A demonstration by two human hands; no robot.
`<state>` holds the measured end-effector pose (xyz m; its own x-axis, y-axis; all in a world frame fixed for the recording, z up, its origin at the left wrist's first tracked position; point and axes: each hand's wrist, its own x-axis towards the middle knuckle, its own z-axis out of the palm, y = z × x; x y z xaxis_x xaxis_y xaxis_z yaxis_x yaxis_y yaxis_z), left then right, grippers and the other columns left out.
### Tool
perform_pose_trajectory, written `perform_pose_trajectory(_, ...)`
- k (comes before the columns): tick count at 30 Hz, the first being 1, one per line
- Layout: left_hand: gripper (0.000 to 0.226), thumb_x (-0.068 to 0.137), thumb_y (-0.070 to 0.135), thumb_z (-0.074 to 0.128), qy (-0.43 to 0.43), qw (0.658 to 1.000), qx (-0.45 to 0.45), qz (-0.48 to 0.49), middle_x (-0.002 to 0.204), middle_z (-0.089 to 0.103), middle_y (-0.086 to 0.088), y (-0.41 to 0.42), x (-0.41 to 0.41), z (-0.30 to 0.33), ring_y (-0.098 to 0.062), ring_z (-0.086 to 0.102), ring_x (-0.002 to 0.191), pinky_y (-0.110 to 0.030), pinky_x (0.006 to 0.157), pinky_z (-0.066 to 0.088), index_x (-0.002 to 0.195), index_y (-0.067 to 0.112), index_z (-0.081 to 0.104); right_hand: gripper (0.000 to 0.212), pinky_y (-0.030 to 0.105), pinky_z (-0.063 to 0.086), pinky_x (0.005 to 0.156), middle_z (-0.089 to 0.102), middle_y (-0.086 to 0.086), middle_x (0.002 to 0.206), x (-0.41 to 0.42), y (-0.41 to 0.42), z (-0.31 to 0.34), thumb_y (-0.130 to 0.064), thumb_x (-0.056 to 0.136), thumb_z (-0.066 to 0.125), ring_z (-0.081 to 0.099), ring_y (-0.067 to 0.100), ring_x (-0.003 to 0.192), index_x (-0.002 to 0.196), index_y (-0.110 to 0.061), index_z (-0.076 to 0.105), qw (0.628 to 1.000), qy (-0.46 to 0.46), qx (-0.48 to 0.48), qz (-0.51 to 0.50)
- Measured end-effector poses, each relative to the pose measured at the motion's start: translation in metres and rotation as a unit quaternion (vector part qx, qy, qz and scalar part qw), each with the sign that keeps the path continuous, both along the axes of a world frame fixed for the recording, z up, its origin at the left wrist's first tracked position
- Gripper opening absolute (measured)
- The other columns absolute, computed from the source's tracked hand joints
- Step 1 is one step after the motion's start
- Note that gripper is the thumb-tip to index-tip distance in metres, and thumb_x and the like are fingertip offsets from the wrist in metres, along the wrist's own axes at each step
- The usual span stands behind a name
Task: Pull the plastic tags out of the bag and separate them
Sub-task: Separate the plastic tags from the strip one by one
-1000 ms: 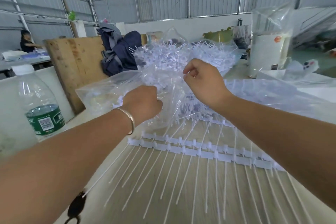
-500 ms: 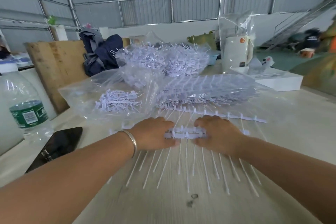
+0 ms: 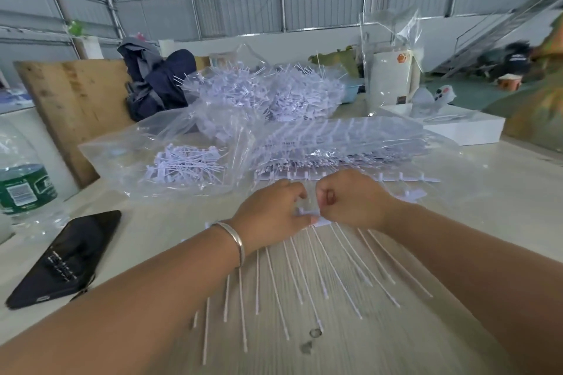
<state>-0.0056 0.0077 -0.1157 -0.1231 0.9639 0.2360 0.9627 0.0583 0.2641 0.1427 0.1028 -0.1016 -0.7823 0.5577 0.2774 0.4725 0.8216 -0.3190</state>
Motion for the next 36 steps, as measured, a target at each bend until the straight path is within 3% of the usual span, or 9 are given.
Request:
perform_pose_trajectory(7, 0.033, 0.078, 0.048, 0.069, 0.042, 0.995, 0.087, 0.021, 0.062, 0.049, 0.012, -0.021, -0.017, -0.01, 0.0, 0.046, 0.059, -0.021, 0.051, 0.029, 0.066, 0.029, 0.045, 0.01, 0.024, 0.033, 0.077, 0.058, -0.018, 0.077, 0.003, -0.001, -0.018, -0.026, 0.073, 0.065, 0.046, 0.002, 0.082, 0.082, -0.028, 0.066, 0.994, 0.003, 0.083, 0.072)
perform_pose_trajectory(13, 0.025, 0.082, 0.049, 0.067, 0.031, 0.997, 0.068, -0.014, 0.073, 0.059, 0.012, -0.026, -0.022, -0.013, -0.002, 0.054, 0.068, -0.022, 0.058, 0.039, 0.077, 0.025, 0.062, 0.015, 0.019, 0.029, 0.074, 0.061, -0.019, 0.08, 0.009, -0.005, -0.011, -0.029, 0.072, 0.067, 0.048, -0.002, 0.081, 0.086, -0.033, 0.063, 0.995, -0.031, 0.061, 0.074)
perform_pose_trajectory(16, 0.022, 0.084, 0.045, 0.067, 0.052, 0.996, 0.066, -0.034, 0.075, 0.056, 0.011, -0.027, -0.017, -0.014, -0.004, 0.051, 0.069, -0.024, 0.058, 0.036, 0.078, 0.025, 0.062, 0.016, 0.026, 0.033, 0.086, 0.061, -0.015, 0.083, 0.008, -0.011, -0.012, -0.032, 0.071, 0.066, 0.052, 0.005, 0.088, 0.084, -0.033, 0.056, 0.994, -0.065, 0.064, 0.066)
perform_pose_trajectory(19, 0.019, 0.086, 0.041, 0.065, 0.044, 0.992, 0.106, -0.054, 0.074, 0.052, 0.011, -0.029, -0.013, -0.011, -0.003, 0.048, 0.069, -0.021, 0.056, 0.032, 0.075, 0.027, 0.057, 0.022, 0.026, 0.029, 0.083, 0.048, -0.017, 0.071, 0.007, -0.014, -0.012, -0.031, 0.07, 0.065, 0.052, 0.009, 0.084, 0.078, -0.034, 0.045, 0.991, -0.083, 0.087, 0.053)
perform_pose_trajectory(23, 0.019, 0.088, 0.043, 0.064, -0.009, 0.983, 0.165, -0.077, 0.083, 0.054, 0.013, -0.034, -0.01, -0.003, -0.002, 0.052, 0.077, -0.021, 0.065, 0.042, 0.081, 0.028, 0.056, 0.029, 0.024, 0.028, 0.069, 0.043, -0.014, 0.06, 0.014, -0.012, -0.005, -0.016, 0.069, 0.061, 0.049, 0.014, 0.07, 0.064, -0.034, 0.039, 0.992, -0.025, 0.111, 0.058)
perform_pose_trajectory(27, 0.027, 0.086, 0.058, 0.055, -0.098, 0.988, 0.116, -0.037, 0.062, 0.053, 0.012, -0.037, -0.015, -0.001, -0.003, 0.048, 0.052, -0.023, 0.054, 0.038, 0.089, 0.031, 0.056, 0.018, 0.027, 0.037, 0.058, 0.048, -0.008, 0.063, 0.024, -0.009, 0.003, -0.014, 0.066, 0.062, 0.049, 0.016, 0.064, 0.06, -0.027, 0.052, 0.99, 0.086, 0.113, 0.01)
perform_pose_trajectory(32, 0.063, 0.076, 0.072, 0.058, -0.116, 0.989, 0.076, 0.058, 0.046, 0.037, 0.011, -0.036, -0.032, -0.005, -0.004, 0.034, 0.043, -0.027, 0.054, 0.031, 0.061, 0.012, 0.052, 0.017, 0.026, 0.036, 0.057, 0.053, -0.008, 0.063, 0.028, -0.004, 0.009, -0.02, 0.069, 0.071, 0.049, 0.012, 0.061, 0.067, -0.021, 0.054, 0.988, 0.113, -0.105, -0.014)
perform_pose_trajectory(34, 0.062, 0.07, 0.075, 0.063, -0.113, 0.987, 0.068, 0.09, 0.044, 0.039, 0.013, -0.035, -0.037, -0.006, -0.003, 0.036, 0.043, -0.025, 0.053, 0.032, 0.055, 0.016, 0.05, 0.021, 0.026, 0.034, 0.056, 0.052, -0.009, 0.064, 0.029, -0.008, 0.01, -0.036, 0.072, 0.069, 0.048, 0.012, 0.062, 0.073, -0.023, 0.053, 0.997, 0.029, -0.04, -0.052)
perform_pose_trajectory(36, 0.061, 0.068, 0.075, 0.065, -0.11, 0.986, 0.071, 0.105, 0.045, 0.041, 0.012, -0.033, -0.038, -0.008, -0.004, 0.039, 0.044, -0.025, 0.053, 0.035, 0.055, 0.017, 0.053, 0.027, 0.026, 0.031, 0.056, 0.049, -0.009, 0.065, 0.028, -0.014, 0.01, -0.051, 0.073, 0.058, 0.047, 0.015, 0.062, 0.079, -0.026, 0.049, 0.979, -0.046, 0.167, -0.104)
